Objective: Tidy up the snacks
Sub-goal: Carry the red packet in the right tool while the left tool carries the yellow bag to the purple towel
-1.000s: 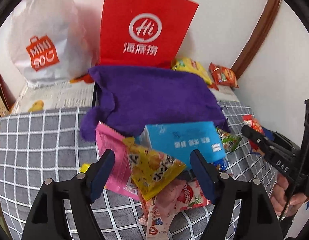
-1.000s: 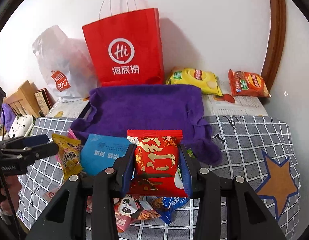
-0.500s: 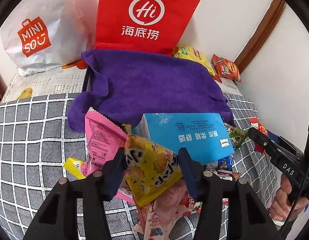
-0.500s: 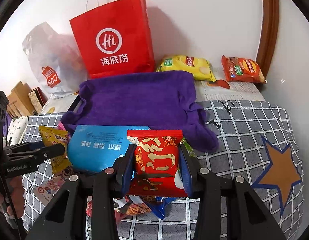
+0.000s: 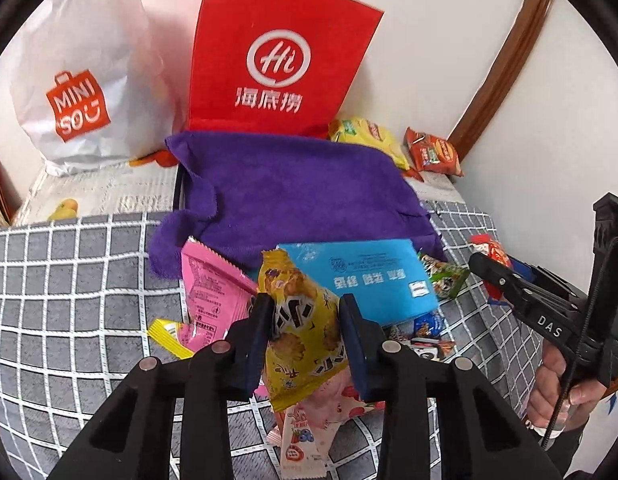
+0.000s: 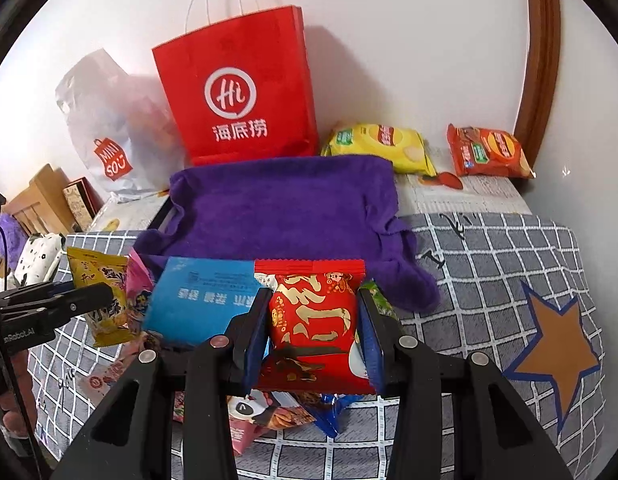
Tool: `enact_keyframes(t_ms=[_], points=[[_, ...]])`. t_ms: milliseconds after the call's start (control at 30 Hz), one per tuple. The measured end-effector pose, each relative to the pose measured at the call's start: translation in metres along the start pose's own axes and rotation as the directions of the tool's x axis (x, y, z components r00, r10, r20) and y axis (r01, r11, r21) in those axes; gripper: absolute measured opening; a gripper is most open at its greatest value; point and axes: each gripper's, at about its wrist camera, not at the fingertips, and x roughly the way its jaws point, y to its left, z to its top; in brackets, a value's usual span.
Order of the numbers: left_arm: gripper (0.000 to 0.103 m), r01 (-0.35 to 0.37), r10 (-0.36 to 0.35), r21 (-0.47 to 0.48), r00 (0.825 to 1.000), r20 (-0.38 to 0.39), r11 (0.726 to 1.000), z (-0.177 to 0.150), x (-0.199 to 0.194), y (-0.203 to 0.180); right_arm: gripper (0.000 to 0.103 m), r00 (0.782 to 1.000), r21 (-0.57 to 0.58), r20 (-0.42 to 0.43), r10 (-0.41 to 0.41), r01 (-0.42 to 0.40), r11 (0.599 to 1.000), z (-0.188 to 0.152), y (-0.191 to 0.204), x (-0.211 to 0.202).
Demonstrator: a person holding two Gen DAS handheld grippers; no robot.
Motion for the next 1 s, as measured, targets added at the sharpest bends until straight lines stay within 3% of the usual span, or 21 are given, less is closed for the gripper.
enact_keyframes(t_ms=[500, 1000], points=[[0.033, -0.036, 0.032, 0.057, 0.996, 0.082, 0.998, 0.062, -0.02, -0.016, 0.042, 0.998, -0.031, 0.059, 0.008, -0.006, 0.999, 0.057, 0.005, -0.009], [0.033, -0.064, 0.057, 0.067, 0.994, 0.095, 0.996, 0.12, 0.015, -0.005, 0.042, 0.998, -0.05, 0.053, 0.03, -0.027, 0.998, 0.123, 0.014, 0.048]])
